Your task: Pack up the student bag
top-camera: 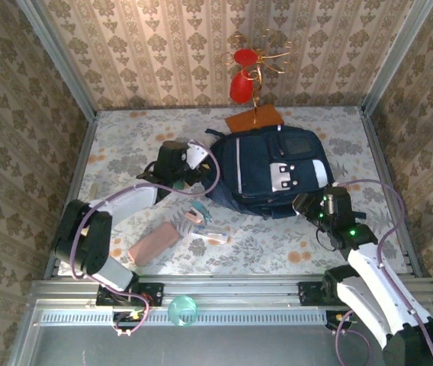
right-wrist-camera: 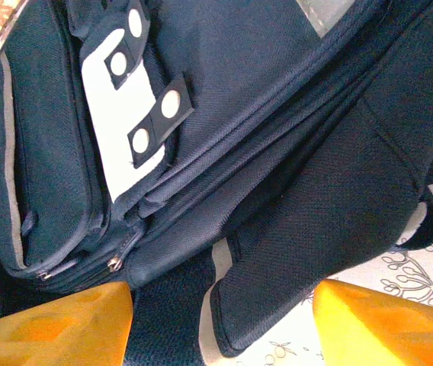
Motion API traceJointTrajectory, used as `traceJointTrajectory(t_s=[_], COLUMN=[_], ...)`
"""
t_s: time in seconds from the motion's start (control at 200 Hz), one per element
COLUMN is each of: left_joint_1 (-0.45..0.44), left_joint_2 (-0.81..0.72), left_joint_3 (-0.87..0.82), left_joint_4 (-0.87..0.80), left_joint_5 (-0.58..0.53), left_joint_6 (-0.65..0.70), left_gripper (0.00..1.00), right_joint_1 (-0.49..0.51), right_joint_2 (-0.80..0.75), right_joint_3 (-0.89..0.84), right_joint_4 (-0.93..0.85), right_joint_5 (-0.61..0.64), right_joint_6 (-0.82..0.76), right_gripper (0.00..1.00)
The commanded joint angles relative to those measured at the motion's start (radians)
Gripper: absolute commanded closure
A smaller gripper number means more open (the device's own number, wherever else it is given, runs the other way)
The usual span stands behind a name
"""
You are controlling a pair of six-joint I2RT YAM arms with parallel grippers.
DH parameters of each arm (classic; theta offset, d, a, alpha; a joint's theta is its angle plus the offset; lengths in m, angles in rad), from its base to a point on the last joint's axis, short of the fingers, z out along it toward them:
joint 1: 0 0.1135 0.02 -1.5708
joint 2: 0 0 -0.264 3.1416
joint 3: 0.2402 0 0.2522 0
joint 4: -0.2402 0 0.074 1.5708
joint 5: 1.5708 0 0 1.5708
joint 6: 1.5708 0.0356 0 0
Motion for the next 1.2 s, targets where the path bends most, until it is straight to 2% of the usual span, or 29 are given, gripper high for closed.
traceJointTrajectory(t_s=[0.0, 0.055, 0.12, 0.19, 0.26, 0.36, 0.43, 0.565, 0.665, 0.8, 0.905, 1.035, 1.195], left_joint_1=[-0.004, -0.016, -0.065, -0.150, -0.221, -0.278, -0.295, -0.280, -0.233, -0.161, -0.140, -0.173, -0.281], left_joint_2=[-0.054, -0.074, -0.091, -0.092, -0.047, 0.076, 0.149, 0.201, 0.221, 0.260, 0.232, 0.158, 0.102], left_joint_3=[0.056, 0.063, 0.030, 0.011, 0.041, 0.125, 0.170, 0.127, 0.076, 0.084, 0.102, 0.089, 0.072], left_joint_4=[-0.182, -0.221, -0.172, -0.113, -0.098, -0.125, -0.174, -0.211, -0.202, -0.202, -0.207, -0.167, -0.128], left_joint_5=[-0.125, -0.062, 0.012, 0.027, 0.047, 0.087, 0.083, 0.033, 0.021, 0.029, 0.006, 0.027, 0.016], left_joint_6=[-0.337, -0.454, -0.539, -0.584, -0.602, -0.642, -0.661, -0.690, -0.695, -0.665, -0.623, -0.565, -0.494], left_gripper=[0.43, 0.45, 0.48, 0.53, 0.58, 0.66, 0.72, 0.77, 0.77, 0.77, 0.68, 0.56, 0.52], right_joint_1=[0.054, 0.107, 0.177, 0.237, 0.263, 0.247, 0.194, 0.080, 0.059, 0.107, 0.183, 0.225, 0.214], right_joint_2=[-0.006, 0.009, 0.040, 0.099, 0.177, 0.323, 0.433, 0.498, 0.499, 0.516, 0.521, 0.477, 0.383], right_joint_3=[0.064, 0.094, 0.136, 0.171, 0.196, 0.224, 0.252, 0.196, 0.137, 0.060, 0.037, 0.048, 0.062], right_joint_4=[-0.051, -0.054, -0.053, -0.025, 0.022, 0.074, 0.081, 0.129, 0.156, 0.248, 0.317, 0.322, 0.247], right_joint_5=[0.103, 0.161, 0.238, 0.284, 0.264, 0.193, 0.115, -0.021, -0.049, -0.101, -0.111, -0.117, -0.052], right_joint_6=[-0.030, -0.056, -0.104, -0.155, -0.192, -0.217, -0.219, -0.183, -0.158, -0.077, -0.025, -0.047, -0.105], right_gripper=[0.35, 0.36, 0.37, 0.39, 0.40, 0.40, 0.42, 0.46, 0.50, 0.57, 0.61, 0.62, 0.64])
